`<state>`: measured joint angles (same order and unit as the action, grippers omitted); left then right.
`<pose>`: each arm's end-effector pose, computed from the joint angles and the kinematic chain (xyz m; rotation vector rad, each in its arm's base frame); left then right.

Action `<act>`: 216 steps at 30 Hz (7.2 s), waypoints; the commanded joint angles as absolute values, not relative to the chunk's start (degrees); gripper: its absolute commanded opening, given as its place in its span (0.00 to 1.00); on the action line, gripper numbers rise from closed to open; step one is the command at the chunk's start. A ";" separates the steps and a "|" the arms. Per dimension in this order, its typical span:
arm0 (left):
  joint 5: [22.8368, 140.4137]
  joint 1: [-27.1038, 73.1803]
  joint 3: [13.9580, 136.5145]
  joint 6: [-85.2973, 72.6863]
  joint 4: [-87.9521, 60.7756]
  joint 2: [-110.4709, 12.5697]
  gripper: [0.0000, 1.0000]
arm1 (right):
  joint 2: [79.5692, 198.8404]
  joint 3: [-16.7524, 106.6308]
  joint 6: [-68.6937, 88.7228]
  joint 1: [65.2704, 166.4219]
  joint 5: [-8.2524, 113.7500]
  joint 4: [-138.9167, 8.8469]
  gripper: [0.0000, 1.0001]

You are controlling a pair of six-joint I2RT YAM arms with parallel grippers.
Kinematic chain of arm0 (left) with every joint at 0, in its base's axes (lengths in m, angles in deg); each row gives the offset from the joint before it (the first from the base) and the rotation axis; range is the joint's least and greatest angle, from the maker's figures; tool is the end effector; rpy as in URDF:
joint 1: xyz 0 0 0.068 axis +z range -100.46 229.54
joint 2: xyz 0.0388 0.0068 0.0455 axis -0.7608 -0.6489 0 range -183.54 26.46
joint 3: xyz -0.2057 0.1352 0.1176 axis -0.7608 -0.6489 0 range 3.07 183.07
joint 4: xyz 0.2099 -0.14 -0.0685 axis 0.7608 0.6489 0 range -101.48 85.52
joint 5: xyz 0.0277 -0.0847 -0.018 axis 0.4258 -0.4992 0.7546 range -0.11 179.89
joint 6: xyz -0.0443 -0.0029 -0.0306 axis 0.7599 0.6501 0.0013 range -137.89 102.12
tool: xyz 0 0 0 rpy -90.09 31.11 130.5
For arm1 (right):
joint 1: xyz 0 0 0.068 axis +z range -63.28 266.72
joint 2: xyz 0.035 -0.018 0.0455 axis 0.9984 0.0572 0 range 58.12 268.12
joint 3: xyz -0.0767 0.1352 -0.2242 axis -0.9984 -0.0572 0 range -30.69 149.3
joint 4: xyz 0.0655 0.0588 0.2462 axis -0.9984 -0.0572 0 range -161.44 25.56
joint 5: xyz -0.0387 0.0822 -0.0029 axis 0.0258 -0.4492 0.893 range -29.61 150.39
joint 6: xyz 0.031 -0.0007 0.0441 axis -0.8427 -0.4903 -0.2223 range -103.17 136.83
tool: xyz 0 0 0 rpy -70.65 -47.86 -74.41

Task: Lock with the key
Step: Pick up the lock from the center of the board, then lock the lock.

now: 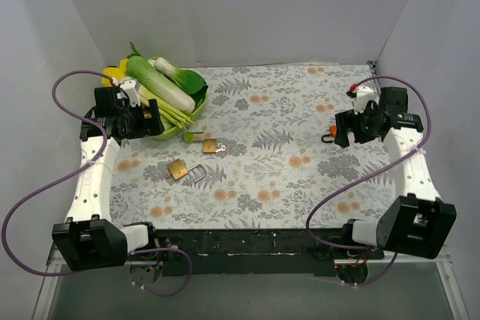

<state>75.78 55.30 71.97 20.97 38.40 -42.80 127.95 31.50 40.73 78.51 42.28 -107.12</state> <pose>0.2409 0.0157 0.3354 -0.8418 2.3450 -0.5515 0.2476 -0.0247 0.3053 -0.4625 2.3500 0.1276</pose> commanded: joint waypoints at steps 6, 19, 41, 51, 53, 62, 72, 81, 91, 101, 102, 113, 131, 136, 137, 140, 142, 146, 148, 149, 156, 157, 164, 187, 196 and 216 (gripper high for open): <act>84.08 55.16 71.27 28.34 27.19 -38.76 0.98 | 146.35 50.50 34.59 76.61 44.30 -106.01 0.98; 82.77 55.25 73.12 33.18 26.13 -41.92 0.98 | 178.61 85.31 35.20 72.48 47.90 -109.18 0.95; 84.18 55.16 71.62 36.08 23.85 -44.30 0.98 | 192.86 88.66 31.68 70.72 53.27 -92.92 0.65; 85.49 55.16 71.89 35.73 23.67 -44.74 0.98 | 195.76 90.59 30.72 70.72 53.62 -90.63 0.60; 86.19 55.16 71.62 35.73 23.58 -44.56 0.98 | 196.29 90.94 30.72 70.64 53.62 -90.46 0.61; 87.25 55.16 70.74 35.64 23.15 -44.65 0.98 | 198.13 92.09 30.63 70.72 54.32 -89.75 0.60; 88.22 55.25 71.27 35.46 23.23 -45.26 0.98 | 200.68 92.88 30.63 70.90 54.41 -89.49 0.58; 87.78 55.16 70.74 35.29 23.06 -45.88 0.98 | 202.35 94.29 31.77 71.51 54.06 -89.22 0.55; 84.80 55.16 72.32 33.19 22.71 -46.32 0.98 | 198.94 92.35 32.38 71.51 50.73 -91.50 0.10; 59.07 55.16 73.38 24.92 18.93 -40.61 0.98 | 174.78 79.45 30.02 72.65 33.51 -92.83 0.01; 56.17 55.16 73.29 25.09 17.45 -40.26 0.98 | 172.93 78.56 27.32 72.83 31.32 -92.65 0.01; 60.50 32.72 73.82 11.76 7.42 -41.22 0.98 | 147.43 60.46 -0.64 80.21 38.76 -89.31 0.01; 94.45 -10.04 44.03 -51.54 -48.73 -48.16 0.65 | 136.35 40.24 -21.84 98.85 41.32 -96.96 0.01; 97.97 -14.79 44.55 -55.41 -53.49 -53.87 0.60 | 135.73 39.18 -24.12 100.25 39.65 -96.61 0.01; 97.80 -15.15 44.55 -55.68 -54.02 -54.40 0.60 | 135.56 39.09 -24.13 100.43 39.30 -96.52 0.01; 97.01 -16.03 44.38 -56.99 -54.37 -55.63 0.59 | 135.21 39.53 -23.87 101.04 39.30 -96.17 0.01; 97.01 -16.20 44.38 -56.65 -53.94 -56.24 0.58 | 134.94 39.62 -23.95 101.31 39.03 -95.91 0.01; 97.71 -16.47 45.08 -56.73 -54.64 -57.74 0.56 | 134.15 39.44 -23.95 101.92 38.25 -96.17 0.01; 98.15 -16.47 45.60 -56.99 -54.46 -58.27 0.51 | 133.97 38.92 -24.30 102.36 38.07 -96.34 0.01; 98.32 -16.56 45.78 -57.52 -54.29 -58.97 0.50 | 133.80 38.65 -24.48 102.54 37.72 -96.26 0.01; 98.94 -16.47 46.31 -58.23 -54.55 -60.55 0.46 | 133.10 37.68 -24.48 103.77 36.92 -95.99 0.01; 99.11 -16.47 46.31 -58.23 -54.55 -60.73 0.46 | 133.01 37.51 -24.48 103.86 37.10 -95.99 0.01; 99.11 -16.47 47.36 -58.40 -54.73 -61.87 0.35 | 132.30 36.28 -24.13 105.09 37.28 -95.20 0.01; 101.49 -16.47 48.33 -51.30 -51.23 -58.64 0.00 | 130.37 33.46 -24.13 105.18 32.62 -91.16 0.84; 96.23 -15.68 55.24 -25.23 -29.22 -44.31 0.00 | 128.36 41.90 -13.08 89.73 20.16 -80.21 0.95; 57.54 -6.10 66.70 26.93 -6.38 -30.32 0.00 | 110.16 34.17 16.21 91.28 -18.98 -75.42 0.96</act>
<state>62.84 -7.08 64.82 20.66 -7.01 -30.82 110.29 35.06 13.65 86.80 -15.90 -73.85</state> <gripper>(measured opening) 0.043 0.980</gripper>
